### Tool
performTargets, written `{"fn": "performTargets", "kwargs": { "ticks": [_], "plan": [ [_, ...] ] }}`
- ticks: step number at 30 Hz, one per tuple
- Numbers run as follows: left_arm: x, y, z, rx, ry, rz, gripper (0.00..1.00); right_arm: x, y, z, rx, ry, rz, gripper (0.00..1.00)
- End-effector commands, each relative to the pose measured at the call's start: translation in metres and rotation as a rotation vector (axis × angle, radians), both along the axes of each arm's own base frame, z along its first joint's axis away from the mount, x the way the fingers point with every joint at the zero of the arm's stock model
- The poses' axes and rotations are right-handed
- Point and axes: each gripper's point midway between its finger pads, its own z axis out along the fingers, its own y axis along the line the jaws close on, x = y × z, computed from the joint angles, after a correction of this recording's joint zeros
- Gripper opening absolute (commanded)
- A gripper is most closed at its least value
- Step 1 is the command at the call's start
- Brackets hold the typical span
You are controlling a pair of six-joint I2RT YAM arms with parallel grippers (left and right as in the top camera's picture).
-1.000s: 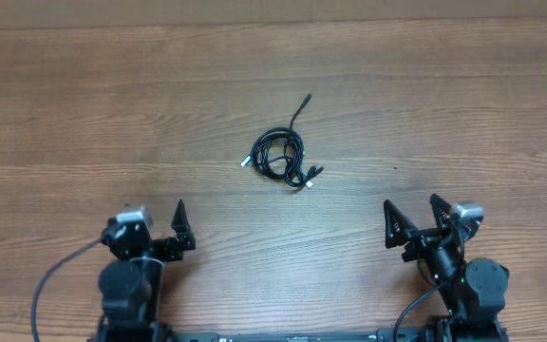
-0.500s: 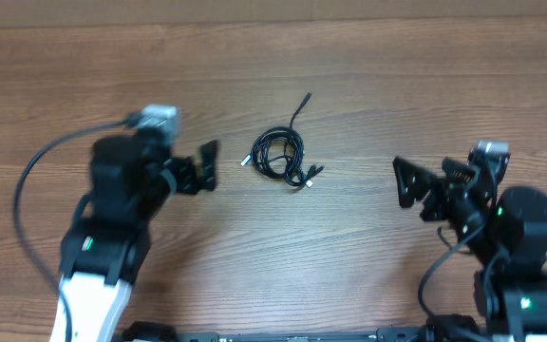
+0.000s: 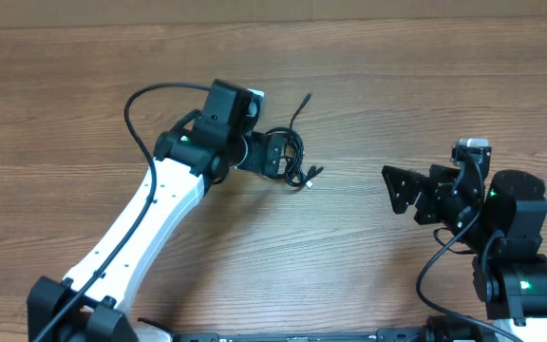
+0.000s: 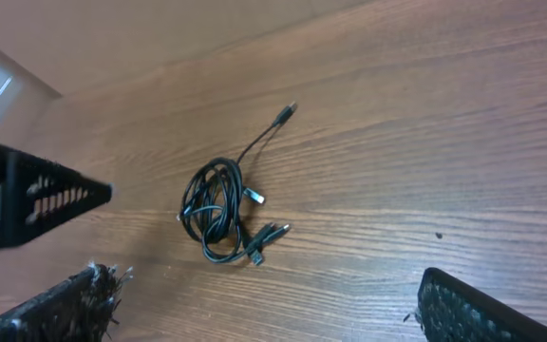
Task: Untangle cables
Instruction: 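Move the left gripper over the black cable bundle and lower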
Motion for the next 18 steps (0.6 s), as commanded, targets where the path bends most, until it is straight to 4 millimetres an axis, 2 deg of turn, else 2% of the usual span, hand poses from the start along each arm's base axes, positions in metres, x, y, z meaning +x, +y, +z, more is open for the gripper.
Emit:
{"fn": "performTargets", "kwargs": {
  "ticks": [1, 6, 12, 14, 18],
  "plan": [
    [0.015, 0.012, -0.002, -0.068, 0.041, 0.294, 1.00, -0.002, 0.005, 0.010, 0.007, -0.026, 0.033, 1.00],
    [0.019, 0.004, -0.011, -0.219, 0.210, 0.298, 1.00, -0.006, 0.007, 0.003, 0.030, 0.020, 0.034, 1.00],
    [0.039, 0.010, -0.016, -0.135, 0.283, 0.248, 1.00, -0.009, 0.007, -0.002, 0.030, 0.047, 0.034, 1.00],
    [0.046, 0.008, -0.025, -0.125, 0.303, 0.249, 1.00, -0.011, 0.007, -0.003, 0.030, 0.055, 0.033, 1.00],
    [0.048, 0.007, -0.060, -0.096, 0.372, 0.260, 1.00, -0.014, 0.006, -0.008, 0.024, 0.080, 0.031, 1.00]
  ]
}}
